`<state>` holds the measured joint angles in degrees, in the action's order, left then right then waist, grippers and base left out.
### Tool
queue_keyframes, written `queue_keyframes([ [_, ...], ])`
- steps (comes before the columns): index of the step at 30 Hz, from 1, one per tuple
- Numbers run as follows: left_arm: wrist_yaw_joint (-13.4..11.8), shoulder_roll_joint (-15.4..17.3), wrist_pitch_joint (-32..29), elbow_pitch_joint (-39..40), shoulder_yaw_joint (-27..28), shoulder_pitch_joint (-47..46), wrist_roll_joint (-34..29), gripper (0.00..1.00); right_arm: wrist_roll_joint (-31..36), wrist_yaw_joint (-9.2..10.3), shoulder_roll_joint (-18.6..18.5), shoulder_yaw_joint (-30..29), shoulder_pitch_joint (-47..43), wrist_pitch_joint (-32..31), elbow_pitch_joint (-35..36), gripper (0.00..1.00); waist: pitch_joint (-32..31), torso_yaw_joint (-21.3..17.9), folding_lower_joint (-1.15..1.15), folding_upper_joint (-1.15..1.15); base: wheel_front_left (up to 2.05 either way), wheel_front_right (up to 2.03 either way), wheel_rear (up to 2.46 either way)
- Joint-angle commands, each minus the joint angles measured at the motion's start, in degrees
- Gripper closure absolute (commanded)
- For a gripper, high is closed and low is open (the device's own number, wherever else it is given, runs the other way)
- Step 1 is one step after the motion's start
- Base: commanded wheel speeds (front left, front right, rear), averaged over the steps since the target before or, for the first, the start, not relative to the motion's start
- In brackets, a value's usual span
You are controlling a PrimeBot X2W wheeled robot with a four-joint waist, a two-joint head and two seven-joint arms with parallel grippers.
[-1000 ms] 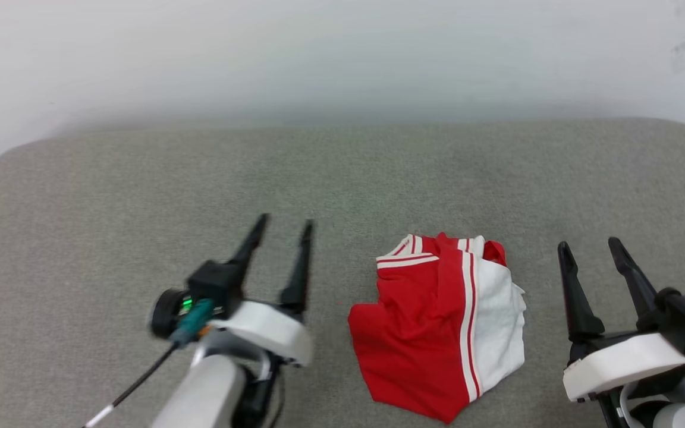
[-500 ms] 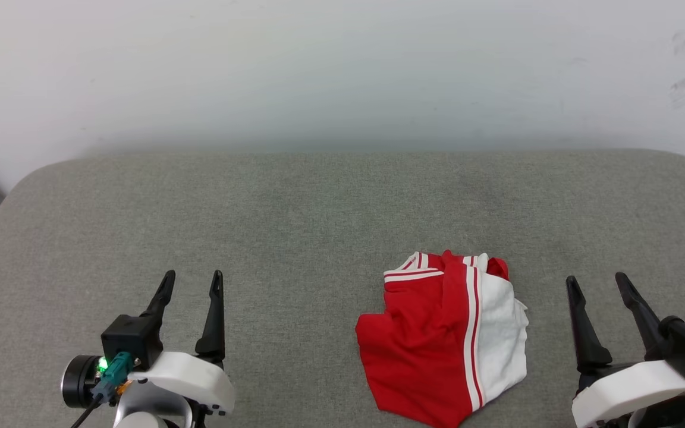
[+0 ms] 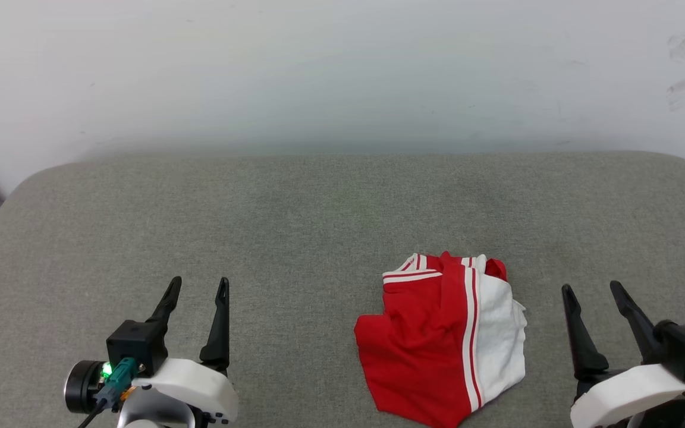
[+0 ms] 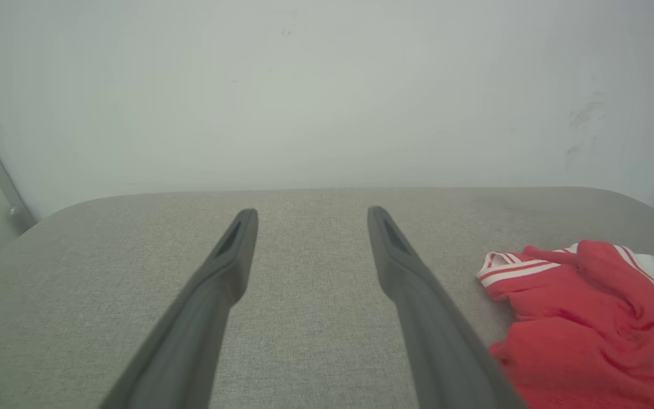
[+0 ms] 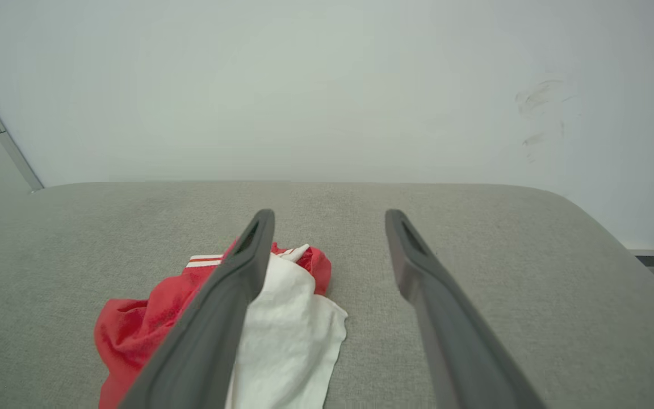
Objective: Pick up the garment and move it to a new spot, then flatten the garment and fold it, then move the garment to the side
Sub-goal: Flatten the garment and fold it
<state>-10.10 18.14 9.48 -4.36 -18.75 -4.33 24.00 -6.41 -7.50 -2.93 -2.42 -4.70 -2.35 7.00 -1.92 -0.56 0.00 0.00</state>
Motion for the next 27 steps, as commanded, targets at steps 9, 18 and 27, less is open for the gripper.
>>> queue_keyframes([
  [9, -0.5, -0.2, 0.3, 0.8, -0.4, -0.6, 0.3, 0.00, -2.9, 0.02, 0.1, -5.8, -0.6, -14.5, -6.2, 0.00, 1.1, 1.1, 0.00, 0.00, 0.00, 0.00, 0.00],
  [18, 0.0, -1.8, 1.8, 1.2, -1.9, -3.3, -0.5, 0.00, -5.1, 0.02, -3.8, -1.7, 4.7, -32.0, -11.5, 0.00, 6.4, 4.5, 0.00, 0.00, 0.00, 0.00, 0.00],
  [27, 1.1, -3.3, 3.7, -0.6, -2.4, -7.7, -0.6, 0.00, -8.2, 0.03, -6.9, 4.6, 12.7, -37.9, -21.7, 0.00, 12.5, 7.4, 0.00, 0.00, 0.00, 0.00, 0.00],
])
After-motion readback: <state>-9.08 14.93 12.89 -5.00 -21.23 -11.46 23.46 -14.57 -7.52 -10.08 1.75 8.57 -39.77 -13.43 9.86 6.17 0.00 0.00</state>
